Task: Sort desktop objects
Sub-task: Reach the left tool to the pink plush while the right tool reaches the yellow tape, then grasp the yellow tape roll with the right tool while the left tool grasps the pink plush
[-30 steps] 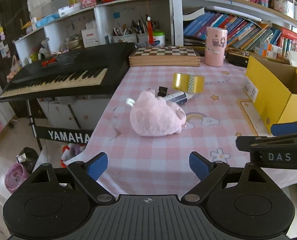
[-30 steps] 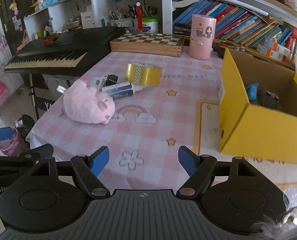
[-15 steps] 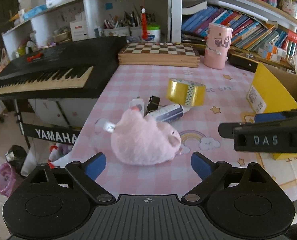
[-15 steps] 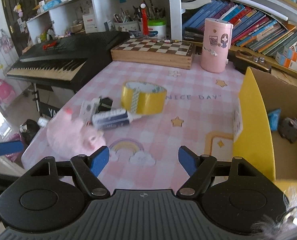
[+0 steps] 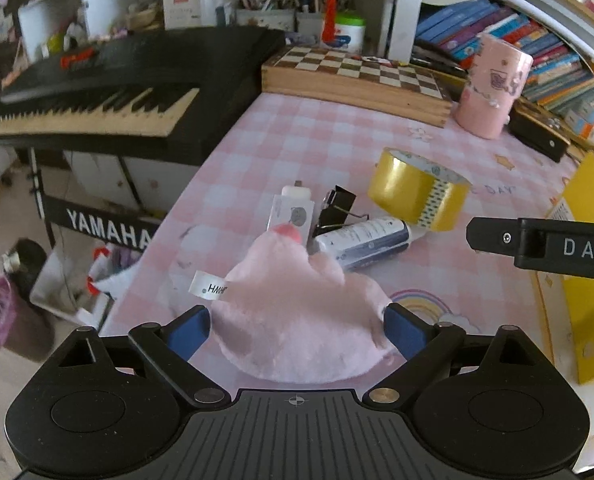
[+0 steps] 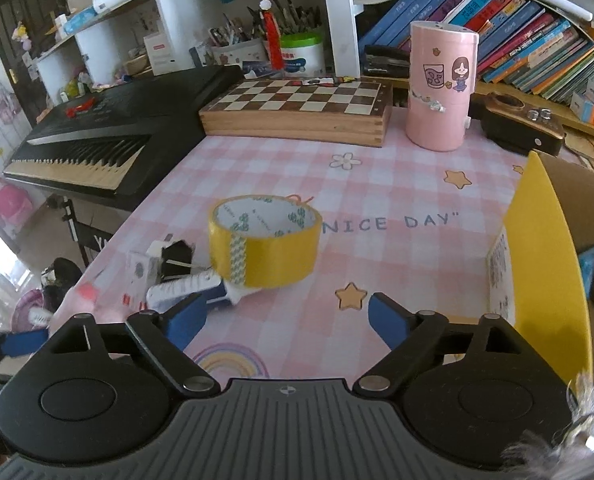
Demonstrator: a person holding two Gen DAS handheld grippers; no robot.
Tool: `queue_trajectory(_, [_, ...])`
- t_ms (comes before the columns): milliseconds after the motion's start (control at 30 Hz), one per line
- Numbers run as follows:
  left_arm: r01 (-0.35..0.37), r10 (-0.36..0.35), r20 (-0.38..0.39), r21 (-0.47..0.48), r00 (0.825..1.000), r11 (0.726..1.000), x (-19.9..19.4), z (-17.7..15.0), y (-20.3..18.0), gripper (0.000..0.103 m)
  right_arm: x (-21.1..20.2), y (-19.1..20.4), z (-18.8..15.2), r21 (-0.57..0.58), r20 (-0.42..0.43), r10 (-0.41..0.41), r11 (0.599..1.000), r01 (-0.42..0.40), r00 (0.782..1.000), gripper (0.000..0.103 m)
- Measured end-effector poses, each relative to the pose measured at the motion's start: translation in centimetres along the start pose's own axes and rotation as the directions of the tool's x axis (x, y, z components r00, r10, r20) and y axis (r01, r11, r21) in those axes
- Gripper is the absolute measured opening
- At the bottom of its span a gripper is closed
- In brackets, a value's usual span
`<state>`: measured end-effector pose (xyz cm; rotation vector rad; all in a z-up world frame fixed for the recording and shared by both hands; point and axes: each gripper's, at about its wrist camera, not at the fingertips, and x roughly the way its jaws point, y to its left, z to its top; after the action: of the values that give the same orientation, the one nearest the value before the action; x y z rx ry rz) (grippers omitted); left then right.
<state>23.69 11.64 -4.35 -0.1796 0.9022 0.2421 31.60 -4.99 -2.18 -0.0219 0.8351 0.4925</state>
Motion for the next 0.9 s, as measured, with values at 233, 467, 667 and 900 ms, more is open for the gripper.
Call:
queue_trajectory(233, [0.035,-0.038,-0.034,-0.085,0.999,0.996,2.3,0.8,0.5,0.100,3.2,0.3,1.8,-0.021,-0.010,0.022,1.000,-0.022,1.000,0.096])
queue_trajectory(467, [0.067,-0.074,-0.043,-0.147,0.996,0.987,3.6,1.0,0.7,0.100,7.3,1.1,3.6,-0.052,-0.042,0.019,0.998,-0.022,0.999,0.098])
queue_trajectory(667, [0.074,-0.088,-0.064,-0.193,0.994,0.978,4.6,1.0,1.0,0.100,10.1,1.3,4.4,-0.056,-0.078,0.048,0.997,-0.052,0.996,0.098])
queue_trajectory(900, [0.054,-0.067,-0.063,-0.184,0.996,0.981,4.2,1.3,0.5,0.092,10.3,0.8,4.5,-0.036,-0.074,0.077,0.996,-0.080,0.994,0.092])
